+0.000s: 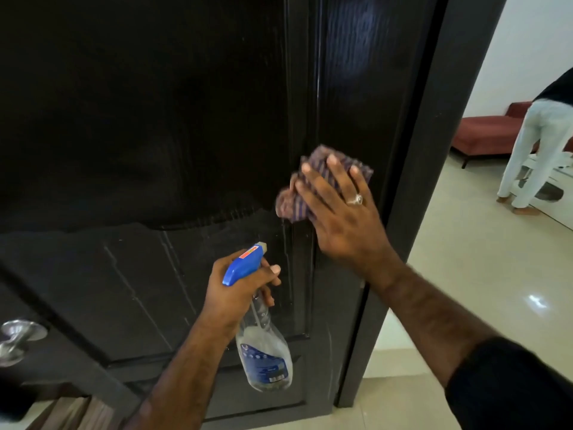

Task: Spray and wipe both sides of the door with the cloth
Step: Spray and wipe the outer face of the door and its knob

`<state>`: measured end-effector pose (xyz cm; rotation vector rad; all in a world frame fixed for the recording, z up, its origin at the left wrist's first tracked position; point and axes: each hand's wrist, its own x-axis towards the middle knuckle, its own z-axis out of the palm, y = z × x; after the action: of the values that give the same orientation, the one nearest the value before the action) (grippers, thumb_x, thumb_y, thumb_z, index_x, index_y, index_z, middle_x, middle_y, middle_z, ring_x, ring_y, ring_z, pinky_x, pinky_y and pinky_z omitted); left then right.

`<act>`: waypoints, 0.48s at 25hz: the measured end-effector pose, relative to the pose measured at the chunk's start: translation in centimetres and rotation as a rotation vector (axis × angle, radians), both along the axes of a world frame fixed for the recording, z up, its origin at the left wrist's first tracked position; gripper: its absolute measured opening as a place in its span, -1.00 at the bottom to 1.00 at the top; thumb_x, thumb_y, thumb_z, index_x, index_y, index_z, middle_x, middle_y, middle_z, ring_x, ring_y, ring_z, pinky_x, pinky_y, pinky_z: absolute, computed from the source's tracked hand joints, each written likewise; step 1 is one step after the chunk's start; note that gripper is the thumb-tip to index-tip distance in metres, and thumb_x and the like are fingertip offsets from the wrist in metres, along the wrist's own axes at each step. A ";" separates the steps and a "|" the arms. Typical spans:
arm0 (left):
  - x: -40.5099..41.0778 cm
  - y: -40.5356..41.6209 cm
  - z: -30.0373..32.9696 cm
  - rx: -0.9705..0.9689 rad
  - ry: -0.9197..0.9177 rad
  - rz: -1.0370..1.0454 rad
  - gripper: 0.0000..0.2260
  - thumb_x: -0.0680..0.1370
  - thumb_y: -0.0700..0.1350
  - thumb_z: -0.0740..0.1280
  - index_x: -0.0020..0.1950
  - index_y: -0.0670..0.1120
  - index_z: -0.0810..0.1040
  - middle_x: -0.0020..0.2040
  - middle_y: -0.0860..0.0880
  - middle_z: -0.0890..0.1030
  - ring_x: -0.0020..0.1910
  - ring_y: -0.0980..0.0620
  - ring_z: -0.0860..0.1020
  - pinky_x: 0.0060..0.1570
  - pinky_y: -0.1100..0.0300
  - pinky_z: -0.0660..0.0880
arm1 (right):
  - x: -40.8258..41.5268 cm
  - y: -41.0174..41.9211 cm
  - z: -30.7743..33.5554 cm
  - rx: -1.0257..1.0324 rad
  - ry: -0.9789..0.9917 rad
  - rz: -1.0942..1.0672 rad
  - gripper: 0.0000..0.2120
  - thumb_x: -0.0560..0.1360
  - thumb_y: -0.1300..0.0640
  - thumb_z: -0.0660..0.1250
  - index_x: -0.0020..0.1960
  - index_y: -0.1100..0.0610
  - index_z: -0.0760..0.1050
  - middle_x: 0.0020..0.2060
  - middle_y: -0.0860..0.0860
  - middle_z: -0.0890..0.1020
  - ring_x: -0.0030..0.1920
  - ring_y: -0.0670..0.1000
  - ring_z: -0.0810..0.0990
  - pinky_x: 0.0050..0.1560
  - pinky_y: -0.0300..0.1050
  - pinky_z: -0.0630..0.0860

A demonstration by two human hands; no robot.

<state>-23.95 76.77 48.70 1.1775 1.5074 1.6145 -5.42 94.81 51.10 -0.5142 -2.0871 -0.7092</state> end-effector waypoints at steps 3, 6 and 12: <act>0.1 -0.2 0.2 0.026 -0.050 0.014 -0.79 0.47 -0.17 0.55 -0.21 -0.26 0.59 -0.23 -0.29 0.66 -0.41 -0.25 0.56 -0.30 -0.06 0.61 | -1.5 -1.0 0.3 -0.065 0.090 0.002 -0.43 0.72 -0.01 0.26 0.68 0.15 0.31 0.69 0.09 0.26 0.72 0.27 0.08 0.65 0.40 0.12; -0.6 -0.7 0.3 0.038 -0.100 0.039 -0.82 0.51 -0.22 0.55 -0.21 -0.26 0.61 -0.23 -0.31 0.66 -0.41 -0.24 0.56 -0.27 -0.06 0.61 | 1.0 -1.6 -6.6 0.001 -0.183 0.001 -0.34 0.66 0.05 0.36 0.70 0.12 0.26 0.69 0.10 0.26 0.71 0.26 0.13 0.62 0.39 0.21; 0.2 -0.6 0.2 0.024 -0.096 -0.001 -0.83 0.43 -0.21 0.55 -0.17 -0.28 0.62 -0.24 -0.36 0.61 -0.34 -0.25 0.60 -0.36 0.00 0.59 | -0.2 0.9 4.9 -0.009 0.178 0.033 -0.59 0.69 0.13 0.30 0.53 0.14 0.51 0.64 0.12 0.37 0.68 0.26 0.22 0.61 0.39 0.21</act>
<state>-23.74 76.19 48.91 1.0972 1.4298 1.6690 -5.64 95.74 56.02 -0.5275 -1.9287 -0.6130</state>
